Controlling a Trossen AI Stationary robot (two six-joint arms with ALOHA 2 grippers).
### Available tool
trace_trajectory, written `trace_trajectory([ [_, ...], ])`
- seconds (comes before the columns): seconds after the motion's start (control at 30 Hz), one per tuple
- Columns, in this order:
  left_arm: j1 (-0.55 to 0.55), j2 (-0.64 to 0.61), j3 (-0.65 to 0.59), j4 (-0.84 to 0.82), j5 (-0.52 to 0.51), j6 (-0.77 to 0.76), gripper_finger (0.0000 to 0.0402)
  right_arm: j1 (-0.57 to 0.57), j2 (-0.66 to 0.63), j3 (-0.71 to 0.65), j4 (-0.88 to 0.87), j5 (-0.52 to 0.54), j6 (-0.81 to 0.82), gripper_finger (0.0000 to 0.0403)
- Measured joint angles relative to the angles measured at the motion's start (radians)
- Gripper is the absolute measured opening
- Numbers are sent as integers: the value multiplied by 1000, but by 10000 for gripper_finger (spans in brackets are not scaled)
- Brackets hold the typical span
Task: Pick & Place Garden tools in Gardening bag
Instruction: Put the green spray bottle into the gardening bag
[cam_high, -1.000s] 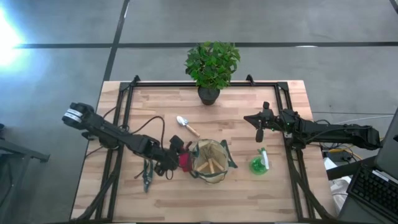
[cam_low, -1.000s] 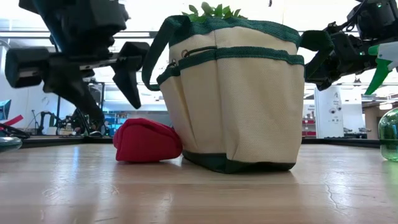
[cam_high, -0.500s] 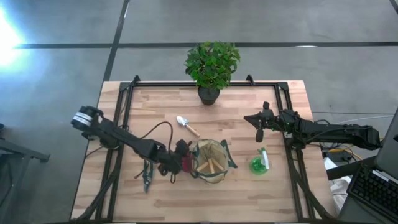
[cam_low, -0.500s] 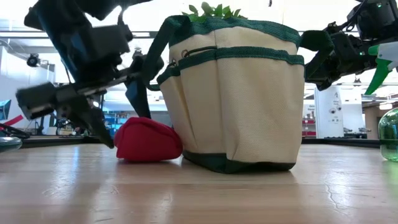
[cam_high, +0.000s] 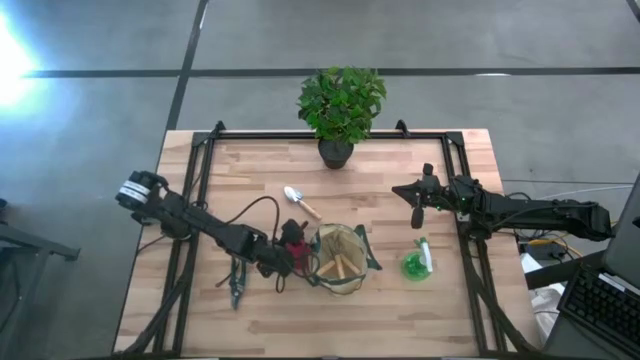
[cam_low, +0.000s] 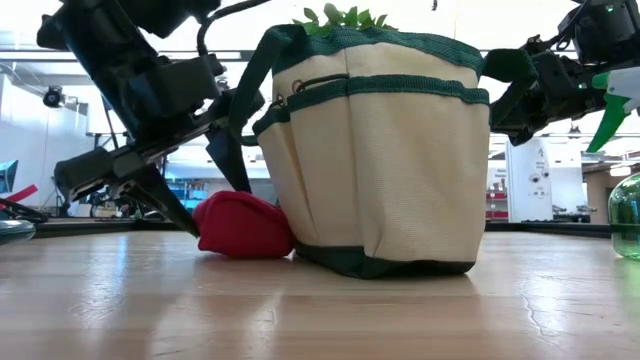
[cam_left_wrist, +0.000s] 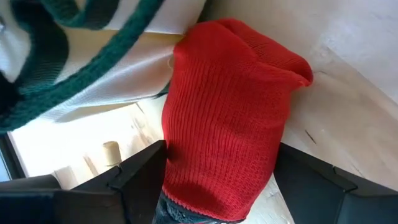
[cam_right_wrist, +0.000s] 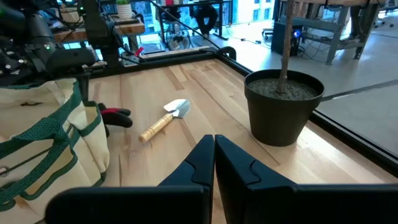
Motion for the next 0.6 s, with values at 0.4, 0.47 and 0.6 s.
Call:
trace_trajectory([
  [0.4, -2, -40, 3, -9, -1, -79, 284, 0, 0, 0, 0, 0, -2, 8],
  [0.47, -2, -40, 3, -10, 0, -80, 284, 0, 0, 0, 0, 0, -2, 8],
  [0.6, -2, -44, 7, -64, -12, -84, 284, 0, 0, 0, 0, 0, -2, 8],
])
